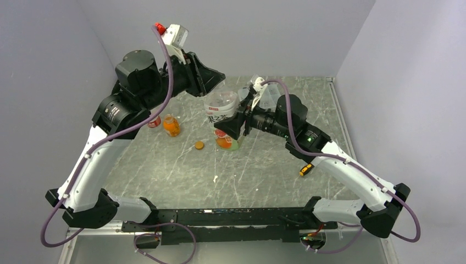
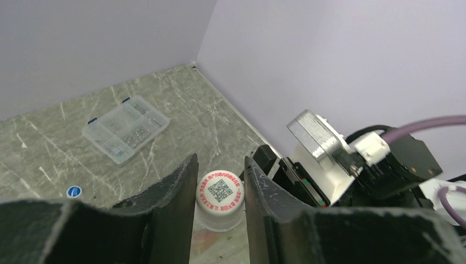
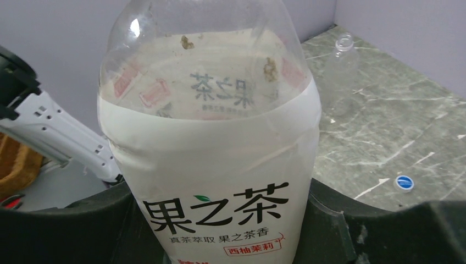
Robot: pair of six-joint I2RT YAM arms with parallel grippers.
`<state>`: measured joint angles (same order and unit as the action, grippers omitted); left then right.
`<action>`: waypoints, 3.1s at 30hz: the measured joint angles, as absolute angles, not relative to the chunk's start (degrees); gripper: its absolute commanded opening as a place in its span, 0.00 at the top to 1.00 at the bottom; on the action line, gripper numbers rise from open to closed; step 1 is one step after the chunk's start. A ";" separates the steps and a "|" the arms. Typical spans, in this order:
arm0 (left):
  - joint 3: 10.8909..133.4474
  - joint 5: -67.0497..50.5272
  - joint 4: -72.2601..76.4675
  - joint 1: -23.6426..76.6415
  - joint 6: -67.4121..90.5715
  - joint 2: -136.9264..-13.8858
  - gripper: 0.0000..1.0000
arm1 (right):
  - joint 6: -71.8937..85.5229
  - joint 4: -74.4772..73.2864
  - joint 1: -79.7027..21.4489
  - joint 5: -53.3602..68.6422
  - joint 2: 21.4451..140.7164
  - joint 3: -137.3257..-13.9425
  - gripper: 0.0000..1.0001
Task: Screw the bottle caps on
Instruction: Screw the bottle cap onto the plastic bottle.
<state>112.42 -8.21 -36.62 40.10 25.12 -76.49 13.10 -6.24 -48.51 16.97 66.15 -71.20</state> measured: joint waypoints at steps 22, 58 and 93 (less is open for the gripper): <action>111.09 -26.83 -26.57 40.10 24.47 -74.30 0.75 | 28.73 7.77 -39.31 52.31 65.34 -70.19 0.78; 115.13 -46.24 -25.10 33.93 25.39 -75.83 0.09 | 23.27 4.80 -39.05 59.81 65.45 -73.14 0.76; 117.91 -1.83 -35.94 38.48 22.68 -83.46 0.38 | 10.39 -7.66 -48.10 0.75 69.65 -71.22 0.76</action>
<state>117.91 -1.83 -35.94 38.48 22.68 -83.46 10.39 -7.66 -48.10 0.75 69.65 -71.22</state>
